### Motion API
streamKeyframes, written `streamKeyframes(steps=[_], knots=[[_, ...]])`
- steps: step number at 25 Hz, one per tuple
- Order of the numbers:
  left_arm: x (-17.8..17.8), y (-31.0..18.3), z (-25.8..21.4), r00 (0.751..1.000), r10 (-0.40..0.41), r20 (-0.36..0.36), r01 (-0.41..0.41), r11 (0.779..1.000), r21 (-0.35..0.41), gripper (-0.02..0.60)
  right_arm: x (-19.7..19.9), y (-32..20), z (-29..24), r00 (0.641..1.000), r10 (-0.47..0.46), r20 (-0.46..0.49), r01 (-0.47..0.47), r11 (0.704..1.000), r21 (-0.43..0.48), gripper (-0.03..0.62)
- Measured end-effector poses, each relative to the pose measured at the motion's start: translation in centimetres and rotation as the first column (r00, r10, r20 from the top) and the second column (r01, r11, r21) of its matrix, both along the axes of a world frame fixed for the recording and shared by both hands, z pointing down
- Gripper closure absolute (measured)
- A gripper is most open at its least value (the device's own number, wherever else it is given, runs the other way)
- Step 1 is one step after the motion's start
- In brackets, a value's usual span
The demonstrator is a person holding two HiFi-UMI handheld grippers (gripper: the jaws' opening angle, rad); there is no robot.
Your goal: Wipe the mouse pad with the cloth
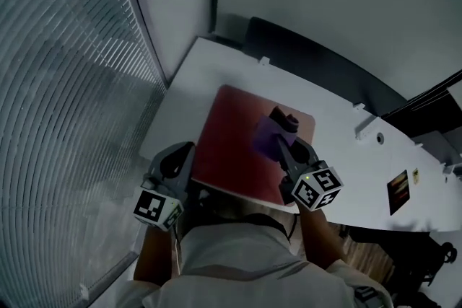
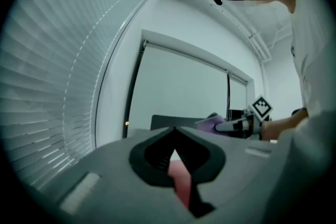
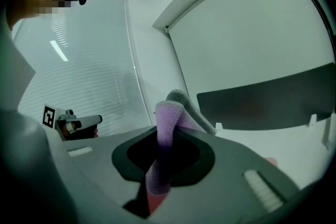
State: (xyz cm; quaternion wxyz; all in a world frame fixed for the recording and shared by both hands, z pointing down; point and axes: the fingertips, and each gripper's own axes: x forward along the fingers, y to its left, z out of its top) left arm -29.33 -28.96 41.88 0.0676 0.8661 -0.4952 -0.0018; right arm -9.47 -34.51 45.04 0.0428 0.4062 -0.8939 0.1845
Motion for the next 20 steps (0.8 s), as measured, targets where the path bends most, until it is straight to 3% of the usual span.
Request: streamKeyframes(steps=[6,13,17,20], knots=[[-2.7,-2.8,1.9,1.000,0.016,-0.012,-0.017,0.998,-0.060,0.581,-7.6,-5.9,3.2,0.996,-0.076,0.055,0.081,0.992,-0.093,0.548],[-2.9,-3.5,4.9,1.000,-0.030,-0.001,0.029,0.990,-0.135,0.581,-14.5,-13.9,12.5,0.984,-0.170,0.058,0.179,0.948,-0.262,0.548],[-2.4,-2.9,5.8,0.998,-0.061,0.014,0.062,0.985,-0.160,0.581,-15.3,-17.1,18.8,0.989,-0.145,0.025,0.144,0.917,-0.372,0.548],[-1.7,-2.5,4.1,0.997,-0.081,0.008,0.081,0.989,-0.124,0.581,-13.3,-18.6,21.7,0.995,-0.092,-0.025,0.071,0.888,-0.454,0.548]])
